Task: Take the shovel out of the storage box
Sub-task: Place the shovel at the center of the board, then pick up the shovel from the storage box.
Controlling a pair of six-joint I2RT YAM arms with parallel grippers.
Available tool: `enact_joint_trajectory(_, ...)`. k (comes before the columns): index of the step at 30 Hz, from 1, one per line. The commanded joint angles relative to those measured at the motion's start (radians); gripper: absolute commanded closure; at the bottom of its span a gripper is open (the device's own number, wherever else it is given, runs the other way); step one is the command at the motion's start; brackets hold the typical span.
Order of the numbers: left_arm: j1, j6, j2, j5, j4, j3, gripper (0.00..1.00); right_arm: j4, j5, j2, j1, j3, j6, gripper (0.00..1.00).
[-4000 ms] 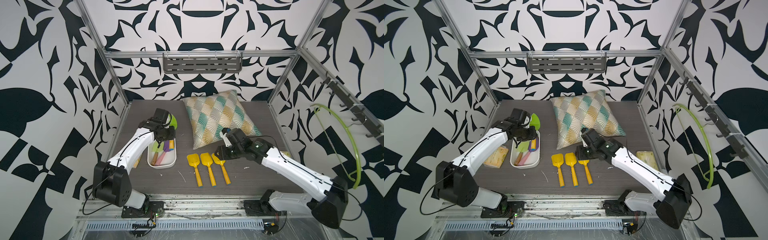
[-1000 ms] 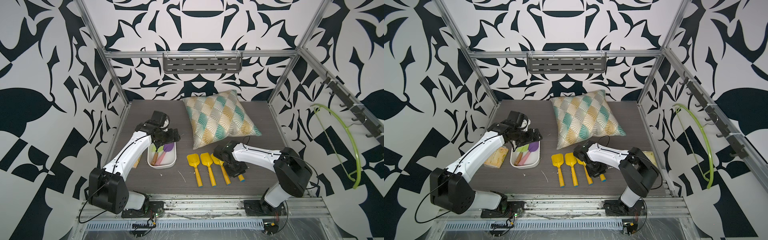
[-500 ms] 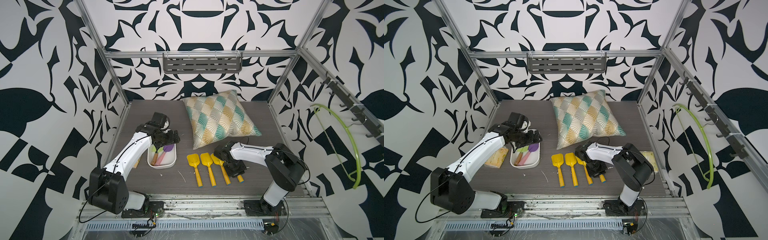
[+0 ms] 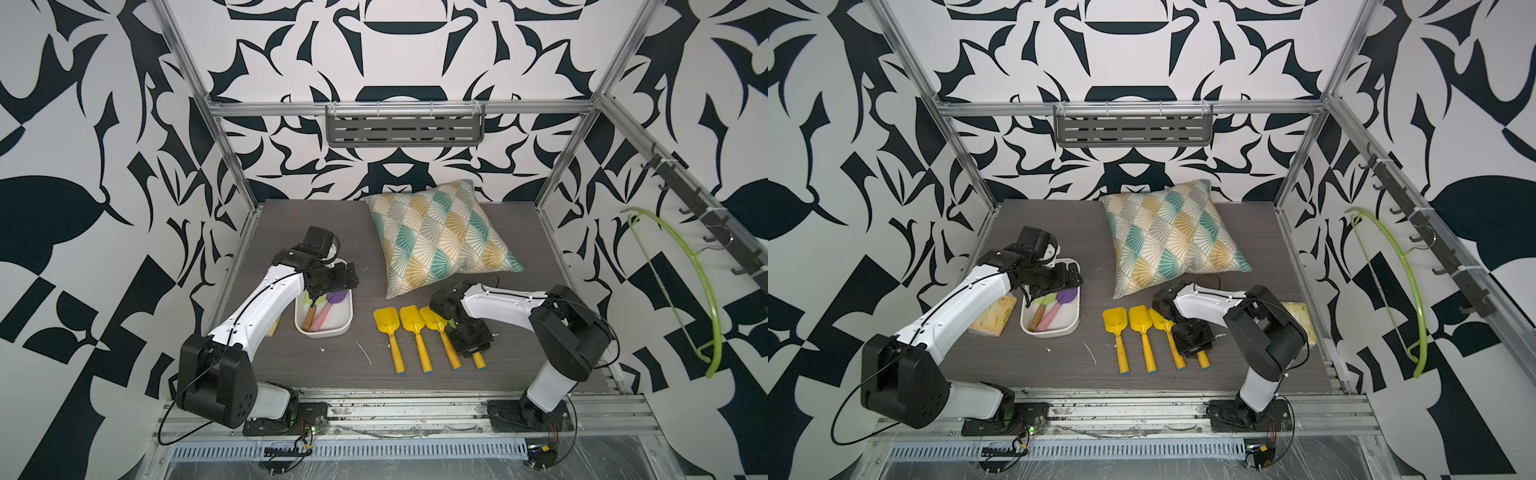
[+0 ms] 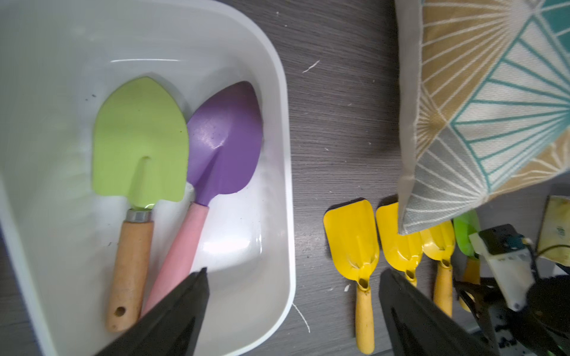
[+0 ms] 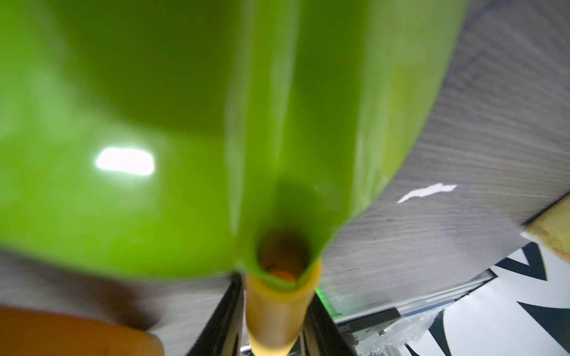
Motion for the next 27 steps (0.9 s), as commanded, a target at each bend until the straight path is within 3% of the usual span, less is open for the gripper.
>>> enact_joint_trajectory(1,0.031,0.012,0.001,-0.117,-0.057,-0.041,0.07,-0.040,-0.022,-0.051,0.000,0.014,-0.001,0.63)
enact_joint_trajectory(5,0.043,0.017,0.055,-0.132,-0.083,-0.010,0.14,-0.114,-0.010,-0.104,-0.001,0.050,0.015,0.63)
enact_joint_trajectory(10,0.044,0.025,0.166,-0.165,-0.105,0.033,0.31,-0.216,0.024,-0.235,-0.001,0.145,0.040,0.63)
enact_joint_trajectory(15,0.043,0.029,0.237,-0.142,-0.059,0.026,0.32,-0.257,0.054,-0.283,0.000,0.222,0.040,0.64)
enact_joint_trajectory(27,0.033,0.048,0.370,-0.146,-0.043,0.017,0.42,-0.199,0.029,-0.318,0.001,0.213,0.055,0.67)
